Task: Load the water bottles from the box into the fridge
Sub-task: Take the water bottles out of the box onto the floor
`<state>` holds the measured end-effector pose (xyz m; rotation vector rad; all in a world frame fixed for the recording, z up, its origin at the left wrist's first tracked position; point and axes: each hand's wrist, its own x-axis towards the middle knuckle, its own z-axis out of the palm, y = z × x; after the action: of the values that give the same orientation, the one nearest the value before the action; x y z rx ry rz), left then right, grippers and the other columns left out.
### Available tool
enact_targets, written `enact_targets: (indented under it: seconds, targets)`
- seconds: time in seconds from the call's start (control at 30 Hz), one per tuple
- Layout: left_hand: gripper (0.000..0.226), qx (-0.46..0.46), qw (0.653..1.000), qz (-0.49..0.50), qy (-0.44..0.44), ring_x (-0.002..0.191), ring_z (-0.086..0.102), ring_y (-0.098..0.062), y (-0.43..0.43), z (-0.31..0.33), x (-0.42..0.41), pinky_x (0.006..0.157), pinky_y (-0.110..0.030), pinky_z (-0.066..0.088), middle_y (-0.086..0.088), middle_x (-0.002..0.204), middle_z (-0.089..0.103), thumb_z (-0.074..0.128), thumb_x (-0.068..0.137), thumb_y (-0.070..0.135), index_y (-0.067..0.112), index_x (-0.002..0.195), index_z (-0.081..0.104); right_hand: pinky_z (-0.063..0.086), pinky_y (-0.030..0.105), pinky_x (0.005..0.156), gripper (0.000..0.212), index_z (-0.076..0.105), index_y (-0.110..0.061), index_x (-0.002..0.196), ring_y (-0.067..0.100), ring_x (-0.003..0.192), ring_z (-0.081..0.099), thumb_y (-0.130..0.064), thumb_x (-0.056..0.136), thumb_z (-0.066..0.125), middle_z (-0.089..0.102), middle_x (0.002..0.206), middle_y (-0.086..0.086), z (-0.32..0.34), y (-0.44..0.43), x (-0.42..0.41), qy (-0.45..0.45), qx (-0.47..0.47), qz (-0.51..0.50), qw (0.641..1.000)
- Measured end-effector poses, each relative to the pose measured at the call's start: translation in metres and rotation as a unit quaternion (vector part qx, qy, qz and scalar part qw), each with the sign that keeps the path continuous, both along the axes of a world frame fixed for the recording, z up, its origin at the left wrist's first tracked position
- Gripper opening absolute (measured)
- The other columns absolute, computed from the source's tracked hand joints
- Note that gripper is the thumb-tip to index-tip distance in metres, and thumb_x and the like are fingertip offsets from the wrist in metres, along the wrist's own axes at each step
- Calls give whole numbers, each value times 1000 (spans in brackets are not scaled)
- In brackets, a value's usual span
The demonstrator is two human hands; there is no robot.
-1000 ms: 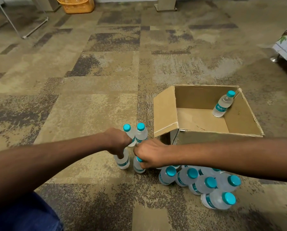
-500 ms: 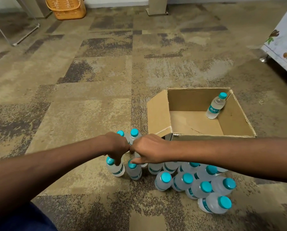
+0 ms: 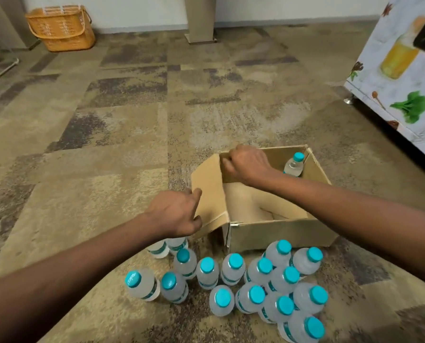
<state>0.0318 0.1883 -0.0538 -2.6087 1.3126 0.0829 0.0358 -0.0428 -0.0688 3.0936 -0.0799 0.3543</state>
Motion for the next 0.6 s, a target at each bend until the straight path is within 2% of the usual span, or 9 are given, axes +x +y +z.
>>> enact_targets:
  seconds: [0.1, 0.17, 0.23, 0.3, 0.4, 0.5, 0.53, 0.6]
  targets:
    - [69, -40, 999, -16, -24, 73, 58, -22, -11, -8, 10, 51, -30, 45, -7, 117, 56, 38, 78, 59, 16, 133, 35, 41, 32, 59, 29, 57, -10, 85, 23, 71, 51, -31, 96, 40, 57, 86, 10, 0, -46, 4, -23, -5, -98, 995]
    - [75, -61, 997, -30, -31, 92, 57, -25, -19, -12, 13, 65, -35, 51, -9, 131, 49, 36, 77, 61, 18, 138, 28, 42, 34, 61, 27, 55, -8, 85, 24, 75, 49, -28, 96, 40, 55, 88, 12, -5, -74, 3, -18, -15, -144, 989]
    - [80, -65, 997, -41, -27, 115, 49, -30, -27, -16, 14, 80, -43, 51, -10, 142, 39, 37, 76, 63, 21, 142, 23, 44, 37, 65, 25, 56, -5, 88, 26, 82, 51, -24, 95, 43, 56, 93, 14, -13, -98, -2, 1, -38, -174, 984]
    - [82, -54, 997, -43, -23, 125, 42, -34, -33, -19, 15, 87, -48, 50, -9, 149, 32, 37, 76, 65, 23, 145, 19, 46, 38, 68, 22, 57, -2, 95, 28, 90, 51, -21, 93, 46, 55, 100, 17, -20, -116, -9, 27, -58, -186, 980]
    - [81, -44, 998, -45, -26, 126, 41, -35, -41, -25, 16, 87, -50, 49, -9, 150, 30, 36, 78, 67, 25, 145, 19, 49, 37, 66, 21, 55, 0, 105, 30, 98, 50, -16, 92, 49, 53, 106, 19, -29, -129, -19, 98, -93, -192, 972]
    - [79, -40, 998, -49, -26, 123, 43, -35, -49, -30, 17, 85, -50, 49, -10, 150, 30, 35, 78, 67, 25, 143, 21, 53, 43, 76, 27, 50, 1, 111, 36, 122, 42, -14, 90, 58, 52, 116, 22, -38, -138, -26, 161, -117, -188, 962]
    - [78, -38, 998, -53, -26, 123, 44, -35, -51, -31, 16, 85, -49, 49, -10, 150, 31, 35, 78, 67, 25, 143, 22, 53, 43, 77, 30, 49, 1, 111, 37, 125, 39, -15, 89, 60, 52, 117, 23, -40, -141, -27, 170, -119, -183, 961]
    - [76, -38, 997, -60, -25, 122, 45, -34, -55, -32, 14, 86, -50, 48, -11, 149, 32, 36, 78, 63, 24, 142, 24, 53, 42, 78, 34, 48, -1, 112, 34, 116, 42, -16, 86, 64, 53, 112, 21, -42, -147, -30, 181, -118, -168, 962]
